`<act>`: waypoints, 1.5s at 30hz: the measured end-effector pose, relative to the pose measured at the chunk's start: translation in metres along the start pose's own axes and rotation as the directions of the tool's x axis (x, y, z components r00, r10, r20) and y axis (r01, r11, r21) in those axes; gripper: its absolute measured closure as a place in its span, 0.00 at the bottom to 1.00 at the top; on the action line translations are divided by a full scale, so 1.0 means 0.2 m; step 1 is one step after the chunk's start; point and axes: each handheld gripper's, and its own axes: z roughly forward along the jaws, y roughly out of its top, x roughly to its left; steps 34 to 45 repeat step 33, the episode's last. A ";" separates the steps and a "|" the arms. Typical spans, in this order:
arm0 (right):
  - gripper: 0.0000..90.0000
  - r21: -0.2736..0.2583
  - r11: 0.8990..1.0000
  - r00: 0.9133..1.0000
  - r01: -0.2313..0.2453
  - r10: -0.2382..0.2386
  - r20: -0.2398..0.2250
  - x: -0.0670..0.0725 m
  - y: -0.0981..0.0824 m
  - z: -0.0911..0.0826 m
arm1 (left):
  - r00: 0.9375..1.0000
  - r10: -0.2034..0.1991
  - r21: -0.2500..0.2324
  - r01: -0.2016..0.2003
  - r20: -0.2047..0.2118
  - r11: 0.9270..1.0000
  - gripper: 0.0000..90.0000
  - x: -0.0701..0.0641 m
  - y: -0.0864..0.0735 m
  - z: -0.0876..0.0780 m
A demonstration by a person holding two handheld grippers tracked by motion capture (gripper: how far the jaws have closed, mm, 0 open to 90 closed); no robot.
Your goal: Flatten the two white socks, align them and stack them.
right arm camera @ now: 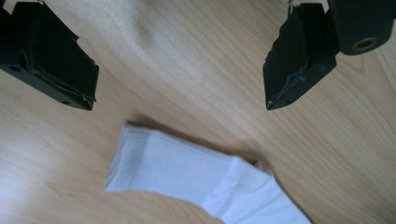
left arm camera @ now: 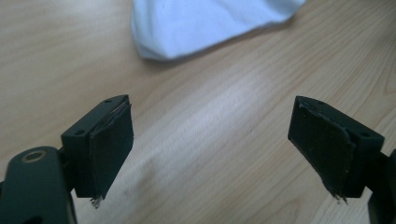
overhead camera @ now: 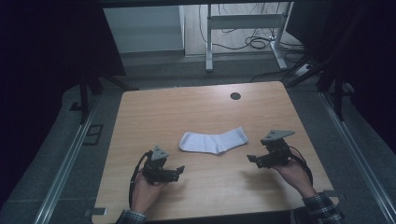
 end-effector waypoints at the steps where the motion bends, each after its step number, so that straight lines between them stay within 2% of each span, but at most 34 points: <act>1: 0.11 0.003 1.000 1.000 0.003 -0.003 -0.001 0.00 -0.01 0.00 | 1.000 -0.003 0.003 0.004 -0.001 1.000 0.16 0.00 -0.01 0.00; 8: 0.09 0.034 0.999 1.000 0.014 -0.014 0.007 0.01 -0.09 0.04 | 1.000 -0.028 0.005 0.028 -0.005 1.000 0.15 0.01 -0.09 0.01; 12: 0.08 0.062 0.998 0.999 0.033 -0.034 0.016 0.01 -0.12 0.08 | 1.000 -0.015 0.021 0.016 -0.017 1.000 0.15 -0.01 -0.12 0.03; 19: 0.08 0.105 0.992 0.997 0.071 -0.074 0.029 0.03 -0.17 0.14 | 0.999 0.031 0.053 -0.029 -0.032 0.998 0.13 -0.05 -0.14 0.07; 22: 0.07 0.086 0.995 0.999 0.052 -0.053 0.008 0.03 -0.19 0.15 | 0.998 0.059 0.070 -0.057 -0.036 0.996 0.12 -0.07 -0.16 0.10; 25: 0.06 0.065 0.997 0.999 0.037 -0.038 0.002 0.03 -0.20 0.16 | 0.996 0.081 0.054 -0.079 -0.035 0.995 0.11 -0.08 -0.16 0.11; 31: 0.04 0.028 0.999 1.000 0.028 -0.028 0.006 0.03 -0.22 0.17 | 0.996 0.077 0.053 -0.076 -0.035 0.996 0.11 -0.08 -0.16 0.11; 45: 0.04 0.028 0.999 1.000 0.028 -0.028 0.007 0.03 -0.22 0.17 | 0.997 0.076 0.052 -0.074 -0.035 0.996 0.11 -0.08 -0.16 0.11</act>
